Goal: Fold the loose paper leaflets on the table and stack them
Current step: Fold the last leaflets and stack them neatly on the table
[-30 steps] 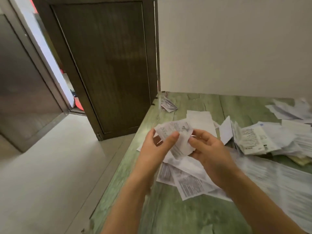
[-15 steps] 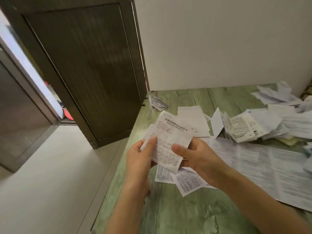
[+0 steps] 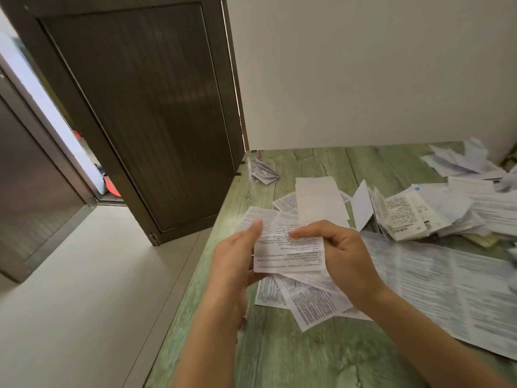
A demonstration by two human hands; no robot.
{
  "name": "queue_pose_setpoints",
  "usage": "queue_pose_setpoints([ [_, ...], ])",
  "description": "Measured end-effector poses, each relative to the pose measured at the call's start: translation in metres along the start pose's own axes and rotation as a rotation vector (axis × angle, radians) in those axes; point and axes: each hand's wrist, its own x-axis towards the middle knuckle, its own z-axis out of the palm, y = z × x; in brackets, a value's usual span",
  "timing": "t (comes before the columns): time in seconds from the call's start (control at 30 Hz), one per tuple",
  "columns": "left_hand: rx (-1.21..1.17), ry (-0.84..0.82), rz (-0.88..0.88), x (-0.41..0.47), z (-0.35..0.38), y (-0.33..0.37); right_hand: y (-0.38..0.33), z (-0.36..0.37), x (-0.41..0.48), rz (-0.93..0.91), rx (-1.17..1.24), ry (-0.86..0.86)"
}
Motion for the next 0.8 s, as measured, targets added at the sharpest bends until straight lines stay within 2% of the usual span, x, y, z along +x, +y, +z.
queue_pose_setpoints([
  [0.13,0.154,0.096,0.136,0.0,0.006,0.0,-0.004,-0.012,0.009,0.131,0.051,-0.027],
  [0.23,0.258,0.032,0.216,0.0,0.008,0.0,-0.009,-0.024,0.014,0.177,-0.023,-0.09],
  [0.37,0.296,-0.087,0.249,-0.001,0.007,0.0,-0.021,-0.035,0.015,0.291,-0.011,-0.337],
  [0.5,0.361,-0.134,0.31,-0.001,0.005,0.002,-0.019,-0.035,0.015,0.303,0.022,-0.399],
  [0.6,0.36,-0.162,0.336,-0.003,0.004,0.002,-0.02,-0.038,0.016,0.41,0.112,-0.401],
  [0.7,0.354,-0.219,0.355,-0.007,0.006,0.003,-0.019,-0.04,0.017,0.358,-0.086,-0.446],
  [0.8,0.295,-0.156,0.347,-0.007,0.008,-0.002,-0.014,-0.033,0.013,0.306,-0.191,-0.383],
])
